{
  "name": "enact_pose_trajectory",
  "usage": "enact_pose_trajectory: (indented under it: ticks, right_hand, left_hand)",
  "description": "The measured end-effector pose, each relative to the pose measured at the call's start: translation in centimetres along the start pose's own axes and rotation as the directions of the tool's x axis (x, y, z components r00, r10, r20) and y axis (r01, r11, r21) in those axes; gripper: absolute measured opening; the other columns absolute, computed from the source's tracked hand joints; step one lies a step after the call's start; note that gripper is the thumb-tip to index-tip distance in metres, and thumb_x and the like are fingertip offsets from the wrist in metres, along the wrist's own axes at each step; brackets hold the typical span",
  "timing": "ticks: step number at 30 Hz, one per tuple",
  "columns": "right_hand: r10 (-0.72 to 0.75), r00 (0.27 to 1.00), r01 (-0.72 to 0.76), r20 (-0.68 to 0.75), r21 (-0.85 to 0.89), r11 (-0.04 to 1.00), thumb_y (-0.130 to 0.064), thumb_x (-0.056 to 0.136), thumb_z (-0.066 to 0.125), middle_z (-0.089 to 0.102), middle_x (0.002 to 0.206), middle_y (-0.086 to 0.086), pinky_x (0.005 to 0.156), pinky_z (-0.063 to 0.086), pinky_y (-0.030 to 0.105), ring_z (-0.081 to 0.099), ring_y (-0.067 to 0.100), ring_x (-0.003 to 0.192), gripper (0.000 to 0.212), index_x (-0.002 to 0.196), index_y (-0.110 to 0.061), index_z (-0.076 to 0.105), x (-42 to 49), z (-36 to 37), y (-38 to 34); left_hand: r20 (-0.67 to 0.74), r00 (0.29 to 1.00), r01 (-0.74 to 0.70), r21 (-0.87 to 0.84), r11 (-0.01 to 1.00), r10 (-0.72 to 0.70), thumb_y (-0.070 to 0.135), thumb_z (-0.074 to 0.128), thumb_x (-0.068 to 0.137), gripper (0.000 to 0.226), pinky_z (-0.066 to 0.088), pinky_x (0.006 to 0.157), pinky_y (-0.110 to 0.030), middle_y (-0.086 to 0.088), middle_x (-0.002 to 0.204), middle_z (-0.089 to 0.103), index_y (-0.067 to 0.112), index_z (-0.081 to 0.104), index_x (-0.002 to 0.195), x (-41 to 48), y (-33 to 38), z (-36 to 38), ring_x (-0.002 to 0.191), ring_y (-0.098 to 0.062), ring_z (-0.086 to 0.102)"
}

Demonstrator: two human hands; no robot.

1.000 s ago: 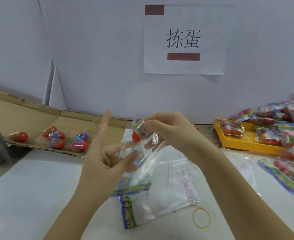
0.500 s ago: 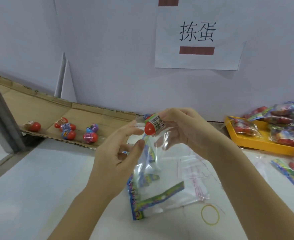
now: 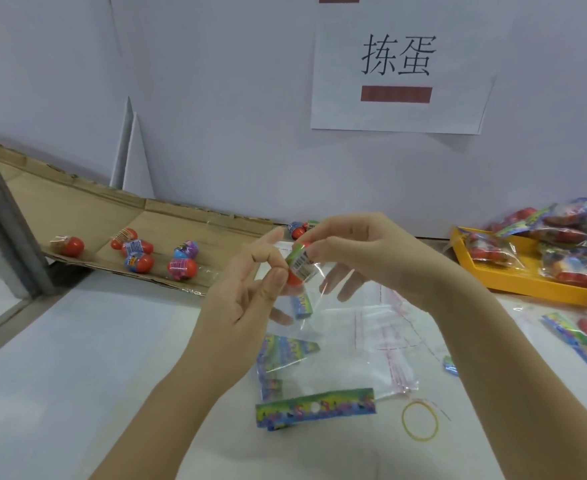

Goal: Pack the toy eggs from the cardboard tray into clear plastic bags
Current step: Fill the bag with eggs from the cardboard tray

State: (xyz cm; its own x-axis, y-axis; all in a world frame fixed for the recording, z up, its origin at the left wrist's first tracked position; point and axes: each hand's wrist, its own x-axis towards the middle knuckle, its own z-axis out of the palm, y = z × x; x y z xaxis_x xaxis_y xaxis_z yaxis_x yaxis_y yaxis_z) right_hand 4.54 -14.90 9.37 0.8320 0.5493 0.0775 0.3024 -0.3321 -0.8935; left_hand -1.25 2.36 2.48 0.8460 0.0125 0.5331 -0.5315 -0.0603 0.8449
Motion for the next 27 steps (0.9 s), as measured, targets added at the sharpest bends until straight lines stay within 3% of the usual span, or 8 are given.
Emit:
enact_pose_trajectory:
  ticks: [4,9,11,13,16,19,24,27]
  right_hand:
    - [0.016,0.998,-0.014,0.055,-0.035,0.999,-0.025,0.087,0.065,0.073,0.082,-0.010,0.056,0.057,0.028,0.071,0.020,0.065,0.010,0.090,-0.026,0.075,0.0,0.6,0.0]
    - [0.034,0.999,-0.035,0.018,0.051,0.998,-0.023,0.084,0.068,0.074,0.080,-0.008,0.057,0.058,0.029,0.067,0.022,0.061,0.009,0.084,-0.023,0.077,0.4,1.3,0.4]
    - [0.056,0.998,-0.055,-0.007,0.068,0.996,-0.022,0.084,0.070,0.073,0.081,-0.005,0.057,0.058,0.030,0.067,0.022,0.061,0.006,0.085,-0.021,0.076,0.6,1.3,0.7]
    - [0.073,0.997,-0.070,-0.033,0.080,0.994,-0.022,0.083,0.071,0.072,0.082,0.005,0.056,0.057,0.031,0.067,0.024,0.060,0.008,0.088,-0.015,0.072,0.8,1.4,0.8]
    - [0.068,0.995,-0.063,-0.070,0.072,0.995,-0.018,0.083,0.071,0.071,0.082,0.010,0.059,0.058,0.035,0.065,0.028,0.062,0.011,0.087,-0.008,0.068,0.9,1.3,0.9]
    - [0.052,0.996,-0.048,-0.077,0.052,0.997,-0.020,0.083,0.071,0.072,0.078,0.004,0.058,0.058,0.035,0.066,0.028,0.062,0.010,0.085,-0.010,0.070,0.8,1.3,0.8]
    - [0.039,0.998,-0.041,-0.052,-0.033,0.999,-0.053,0.086,0.057,0.069,0.085,-0.001,0.055,0.056,0.030,0.065,0.012,0.064,0.036,0.092,-0.022,0.074,0.8,1.7,0.5]
    - [0.023,0.998,-0.028,-0.055,-0.095,0.995,-0.072,0.074,0.044,0.067,0.087,-0.009,0.054,0.056,0.029,0.061,0.004,0.066,0.052,0.089,-0.032,0.075,0.6,1.6,0.2]
  left_hand:
    - [-0.038,0.994,0.091,-0.194,0.977,-0.100,0.034,0.065,0.084,0.004,0.059,0.058,-0.031,0.017,0.131,0.060,0.036,0.064,0.087,0.0,0.1,0.4,0.105,-0.033,0.068]
    - [-0.099,0.858,0.446,-0.348,0.825,-0.505,0.046,0.075,0.055,0.067,0.059,0.055,-0.031,-0.001,0.100,0.075,0.027,0.056,0.117,0.1,0.3,0.7,0.073,-0.032,0.074]
    - [0.008,0.800,0.566,-0.343,0.750,-0.600,0.050,0.073,0.053,0.057,0.059,0.056,-0.030,-0.011,0.092,0.076,0.012,0.075,0.095,0.3,0.4,0.5,0.072,-0.032,0.074]
    - [0.067,0.795,0.583,-0.356,0.730,-0.602,0.050,0.072,0.056,0.050,0.062,0.062,-0.034,-0.019,0.094,0.075,0.009,0.079,0.083,0.4,0.4,0.4,0.075,-0.032,0.074]
    - [0.118,0.825,0.545,-0.420,0.725,-0.552,0.039,0.077,0.057,0.046,0.061,0.078,-0.037,-0.020,0.099,0.074,0.008,0.079,0.091,0.5,0.4,0.0,0.085,-0.030,0.074]
    - [0.140,0.832,0.541,-0.416,0.731,-0.537,0.023,0.081,0.051,0.050,0.059,0.069,-0.025,-0.019,0.101,0.074,0.004,0.076,0.097,0.5,0.4,-0.2,0.090,-0.028,0.074]
    - [0.102,0.822,0.541,-0.448,0.712,-0.560,0.023,0.081,0.047,0.044,0.057,0.061,-0.021,-0.018,0.098,0.075,0.007,0.078,0.088,0.6,0.5,-0.3,0.084,-0.026,0.075]
    - [0.097,0.821,0.543,-0.438,0.717,-0.563,0.022,0.081,0.047,0.041,0.058,0.063,-0.022,-0.017,0.099,0.075,0.011,0.080,0.086,0.6,0.8,-0.4,0.081,-0.024,0.074]
